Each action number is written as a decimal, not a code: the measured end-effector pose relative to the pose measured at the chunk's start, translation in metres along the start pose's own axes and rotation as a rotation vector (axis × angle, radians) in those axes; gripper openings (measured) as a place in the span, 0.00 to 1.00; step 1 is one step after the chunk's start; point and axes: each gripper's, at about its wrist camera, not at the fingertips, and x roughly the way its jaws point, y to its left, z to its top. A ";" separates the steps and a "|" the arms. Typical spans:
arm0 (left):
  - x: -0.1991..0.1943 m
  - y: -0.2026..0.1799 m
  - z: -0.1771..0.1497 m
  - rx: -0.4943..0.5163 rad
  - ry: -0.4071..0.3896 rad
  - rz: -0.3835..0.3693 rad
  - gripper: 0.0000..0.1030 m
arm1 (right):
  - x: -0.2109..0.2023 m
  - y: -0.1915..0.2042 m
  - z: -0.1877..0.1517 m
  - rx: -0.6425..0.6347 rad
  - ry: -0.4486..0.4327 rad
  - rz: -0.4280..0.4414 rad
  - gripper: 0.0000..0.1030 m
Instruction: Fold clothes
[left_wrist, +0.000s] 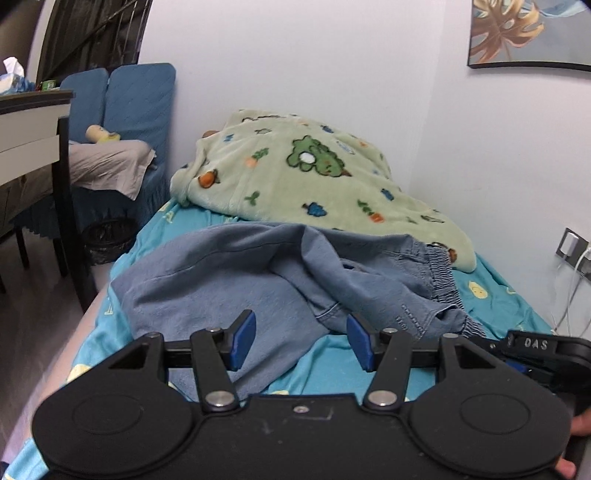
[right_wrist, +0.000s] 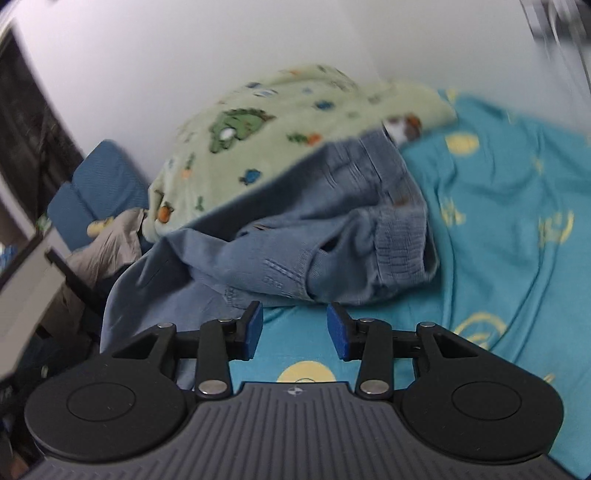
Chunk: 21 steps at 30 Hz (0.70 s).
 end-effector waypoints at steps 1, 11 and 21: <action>0.001 0.001 0.000 -0.005 0.000 0.006 0.51 | 0.008 -0.005 0.001 0.039 0.007 0.007 0.44; 0.019 0.019 -0.002 -0.086 0.045 0.063 0.54 | 0.070 -0.047 0.004 0.373 0.019 0.016 0.88; 0.051 0.028 -0.007 -0.142 0.109 0.083 0.54 | 0.108 -0.081 0.002 0.622 -0.001 0.069 0.84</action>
